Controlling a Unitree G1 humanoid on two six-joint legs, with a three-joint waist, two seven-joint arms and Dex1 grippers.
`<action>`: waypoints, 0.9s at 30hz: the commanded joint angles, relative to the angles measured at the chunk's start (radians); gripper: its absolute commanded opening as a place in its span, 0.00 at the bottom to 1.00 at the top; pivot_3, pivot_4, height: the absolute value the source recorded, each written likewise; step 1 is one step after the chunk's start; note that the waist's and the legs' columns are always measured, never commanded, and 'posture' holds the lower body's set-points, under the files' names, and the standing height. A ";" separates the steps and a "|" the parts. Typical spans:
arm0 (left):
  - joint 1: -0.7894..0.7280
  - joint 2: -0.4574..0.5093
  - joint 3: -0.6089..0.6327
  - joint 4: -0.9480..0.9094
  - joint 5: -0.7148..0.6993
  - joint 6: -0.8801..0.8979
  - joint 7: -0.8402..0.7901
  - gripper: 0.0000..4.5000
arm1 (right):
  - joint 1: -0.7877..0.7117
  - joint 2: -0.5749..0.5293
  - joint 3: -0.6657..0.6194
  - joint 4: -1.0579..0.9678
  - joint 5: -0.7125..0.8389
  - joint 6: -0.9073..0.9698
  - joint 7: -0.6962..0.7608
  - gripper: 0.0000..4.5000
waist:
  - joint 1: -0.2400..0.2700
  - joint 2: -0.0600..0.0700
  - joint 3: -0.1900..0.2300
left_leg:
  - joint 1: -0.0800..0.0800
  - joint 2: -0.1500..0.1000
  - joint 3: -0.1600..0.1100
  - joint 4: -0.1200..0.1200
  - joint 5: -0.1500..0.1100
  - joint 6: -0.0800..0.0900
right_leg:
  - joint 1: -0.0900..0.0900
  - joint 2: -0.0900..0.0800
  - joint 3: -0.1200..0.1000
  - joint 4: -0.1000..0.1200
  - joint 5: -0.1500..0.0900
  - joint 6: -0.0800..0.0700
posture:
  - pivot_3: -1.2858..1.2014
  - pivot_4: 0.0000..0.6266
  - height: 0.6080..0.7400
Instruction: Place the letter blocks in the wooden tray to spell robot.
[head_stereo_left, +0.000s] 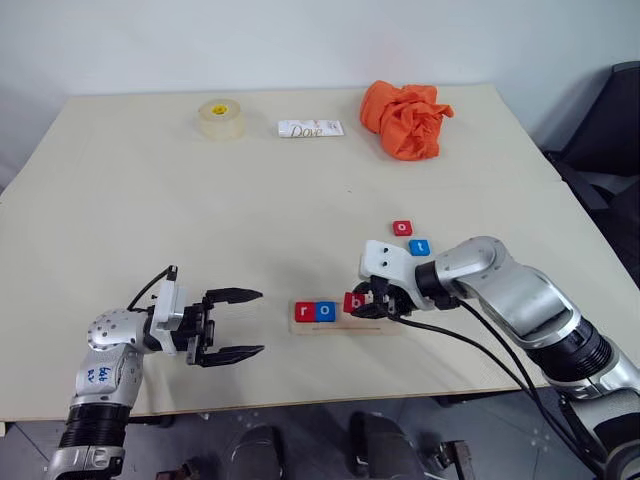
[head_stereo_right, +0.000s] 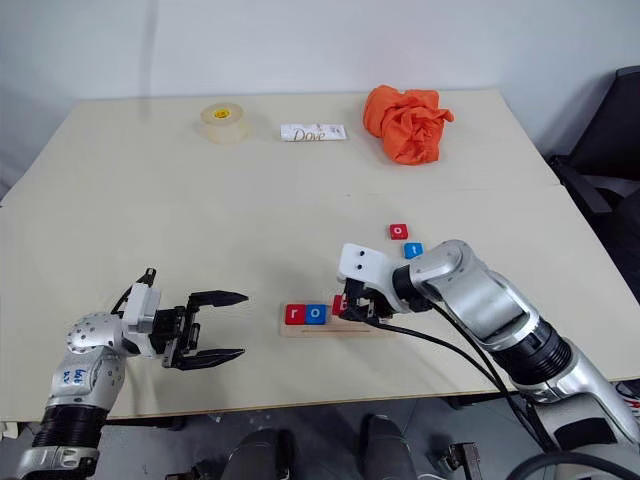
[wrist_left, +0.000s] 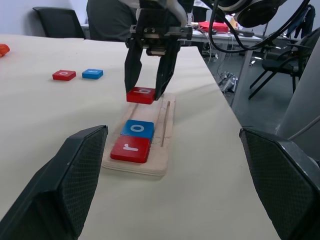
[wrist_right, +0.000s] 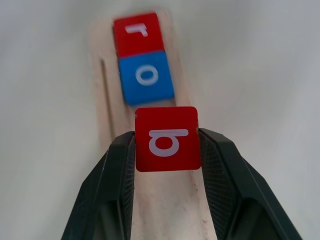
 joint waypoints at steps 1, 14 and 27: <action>0.026 0.003 0.016 -0.059 -0.022 -0.005 0.019 1.00 | -0.019 0.000 0.018 0.000 -0.018 -0.038 0.007 0.33 | 0.000 0.000 0.000 | 0.000 0.000 0.000 0.000 0.000 0.000 | 0.000 0.000 0.000 0.000 0.000 0.000 | 0.52 0.24 1.00; 0.042 -0.002 0.015 -0.080 -0.025 -0.008 0.051 1.00 | -0.035 0.034 0.050 0.017 -0.029 -0.054 0.013 0.33 | 0.000 0.000 0.000 | 0.000 0.000 0.000 0.000 0.000 0.000 | 0.000 0.000 0.000 0.000 0.000 0.000 | 0.52 0.24 1.00; 0.039 -0.003 0.013 -0.077 -0.024 -0.011 0.062 1.00 | -0.040 0.058 0.069 0.016 -0.045 -0.070 0.033 0.33 | 0.000 0.000 0.000 | 0.000 0.000 0.000 0.000 0.000 0.000 | 0.000 0.000 0.000 0.000 0.000 0.000 | 0.52 0.24 1.00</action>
